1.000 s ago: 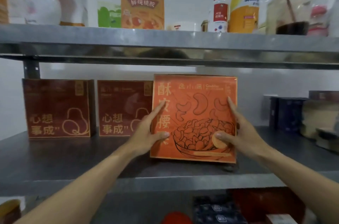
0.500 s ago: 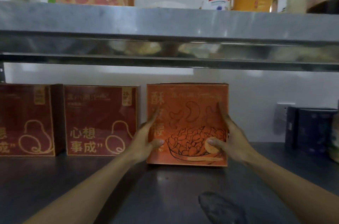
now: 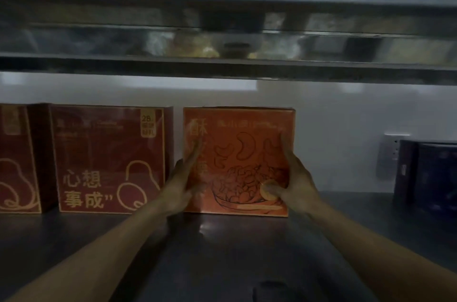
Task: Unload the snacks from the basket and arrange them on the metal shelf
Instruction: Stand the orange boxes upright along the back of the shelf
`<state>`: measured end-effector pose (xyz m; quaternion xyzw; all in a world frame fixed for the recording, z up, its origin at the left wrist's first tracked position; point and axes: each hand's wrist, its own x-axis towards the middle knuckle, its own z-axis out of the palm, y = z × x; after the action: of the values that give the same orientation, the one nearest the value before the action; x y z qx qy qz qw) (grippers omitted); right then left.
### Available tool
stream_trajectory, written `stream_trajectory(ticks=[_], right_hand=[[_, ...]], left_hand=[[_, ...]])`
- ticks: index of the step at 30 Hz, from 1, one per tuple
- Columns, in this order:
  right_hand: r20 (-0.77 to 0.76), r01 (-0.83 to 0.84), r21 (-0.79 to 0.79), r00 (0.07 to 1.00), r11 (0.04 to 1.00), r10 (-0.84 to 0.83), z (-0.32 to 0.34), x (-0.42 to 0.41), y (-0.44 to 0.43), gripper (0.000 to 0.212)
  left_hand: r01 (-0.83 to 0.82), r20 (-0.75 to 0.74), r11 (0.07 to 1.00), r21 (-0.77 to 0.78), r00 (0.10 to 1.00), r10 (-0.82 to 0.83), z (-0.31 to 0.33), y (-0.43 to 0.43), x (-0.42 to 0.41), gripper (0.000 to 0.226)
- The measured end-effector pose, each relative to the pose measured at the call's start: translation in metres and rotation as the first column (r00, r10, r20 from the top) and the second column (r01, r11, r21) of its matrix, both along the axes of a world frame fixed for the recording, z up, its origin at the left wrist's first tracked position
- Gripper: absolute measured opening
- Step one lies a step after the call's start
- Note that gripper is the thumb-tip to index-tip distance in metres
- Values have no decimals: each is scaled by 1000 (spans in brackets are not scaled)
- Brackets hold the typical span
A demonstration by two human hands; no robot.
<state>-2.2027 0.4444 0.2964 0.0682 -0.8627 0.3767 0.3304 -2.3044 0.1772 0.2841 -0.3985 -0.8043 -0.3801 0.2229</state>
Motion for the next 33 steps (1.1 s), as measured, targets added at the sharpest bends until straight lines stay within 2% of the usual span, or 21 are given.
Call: stream_trajectory(ticks=[6,16,19,22,25,27,29,31,33], right_hand=[[18,17,30,1000,999,-18,-2,-5,1,121],[66,26,59,997,998,-30,1,1,-1,120],[97,115,116,987,987,-127,6,18,-8,108],[-39,407,164,913,898,-407,14,45,-21,77],[-190,538,232,842,810,-504,18,74,-42,52],[-203,532,412,845,740,-495,19,89,-58,46],[-70,423,628,866,653,-494,18,104,-75,62],[56,285,770,861,571,-506,18,119,-92,80],[99,224,808,860,545,-501,19,133,-112,75]], left_hand=[[8,-3,1000,-26,1000,-8,-6,1,-9,106],[8,117,1000,-25,993,-5,-4,-5,4,101],[-31,108,999,-20,994,33,-2,-10,14,95],[-114,93,992,-49,989,118,2,-18,30,84],[-179,-31,984,-7,983,179,9,-24,55,59],[-202,-92,978,-45,976,197,12,-30,73,42],[-245,-187,954,-175,959,212,14,-38,90,36],[-328,-283,877,-351,930,234,16,-45,110,44],[-408,-334,791,-457,902,272,17,-53,132,55]])
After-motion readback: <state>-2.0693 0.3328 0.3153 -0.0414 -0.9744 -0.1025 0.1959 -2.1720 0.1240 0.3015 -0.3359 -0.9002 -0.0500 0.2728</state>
